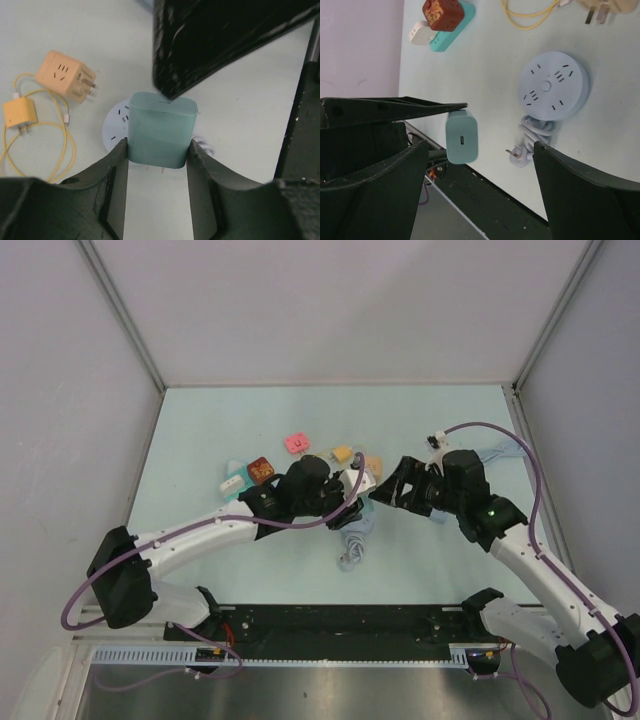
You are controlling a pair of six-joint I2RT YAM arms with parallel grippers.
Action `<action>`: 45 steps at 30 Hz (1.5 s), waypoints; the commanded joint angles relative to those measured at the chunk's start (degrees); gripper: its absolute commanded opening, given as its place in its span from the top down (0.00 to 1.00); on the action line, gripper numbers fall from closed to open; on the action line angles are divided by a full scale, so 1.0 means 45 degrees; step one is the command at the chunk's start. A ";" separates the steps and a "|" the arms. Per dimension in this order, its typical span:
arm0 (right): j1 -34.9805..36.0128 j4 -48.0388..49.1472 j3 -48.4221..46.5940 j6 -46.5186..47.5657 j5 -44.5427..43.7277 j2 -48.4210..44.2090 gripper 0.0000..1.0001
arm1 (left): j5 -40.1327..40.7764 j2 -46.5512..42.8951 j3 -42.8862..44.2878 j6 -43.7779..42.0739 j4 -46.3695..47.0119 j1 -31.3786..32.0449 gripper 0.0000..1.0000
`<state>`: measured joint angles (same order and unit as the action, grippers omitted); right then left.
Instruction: Insert the plug
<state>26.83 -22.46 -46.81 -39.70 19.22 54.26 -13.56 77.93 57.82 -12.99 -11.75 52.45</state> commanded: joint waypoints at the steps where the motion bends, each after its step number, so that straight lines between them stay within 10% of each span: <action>1: 0.0112 0.1025 -0.0536 -0.0825 0.0747 0.0207 0.12 | 0.0475 -0.0482 -0.0212 0.1090 0.1672 0.0376 0.75; 13: 0.0288 0.1357 -0.0516 -0.0923 0.1392 0.1184 0.27 | 0.1217 -0.0658 -0.0584 0.1852 0.2552 0.0787 0.74; 26: 0.0464 0.2392 -0.0536 -0.1177 0.1996 0.1965 0.68 | 0.1256 -0.0736 -0.0876 0.1853 0.2533 0.1002 0.69; 29: 0.0444 0.2568 -0.0536 -0.0983 0.2056 0.2083 1.00 | 0.1334 -0.0853 -0.0936 0.1833 0.2455 0.0982 0.59; 37: 0.0132 0.1850 -0.1355 0.1533 0.2369 0.3117 1.00 | 0.2329 -0.1398 -0.1286 0.2164 0.1928 0.0769 0.11; 45: 0.0073 -0.0183 -0.2781 0.6611 0.0612 0.4678 1.00 | 0.2349 -0.3214 -0.2185 0.3589 0.1284 -0.0891 0.00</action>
<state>27.24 -18.74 -54.74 -24.51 26.15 72.71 -4.29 68.93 49.45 -1.37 -4.86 52.01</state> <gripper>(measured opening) 0.318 0.996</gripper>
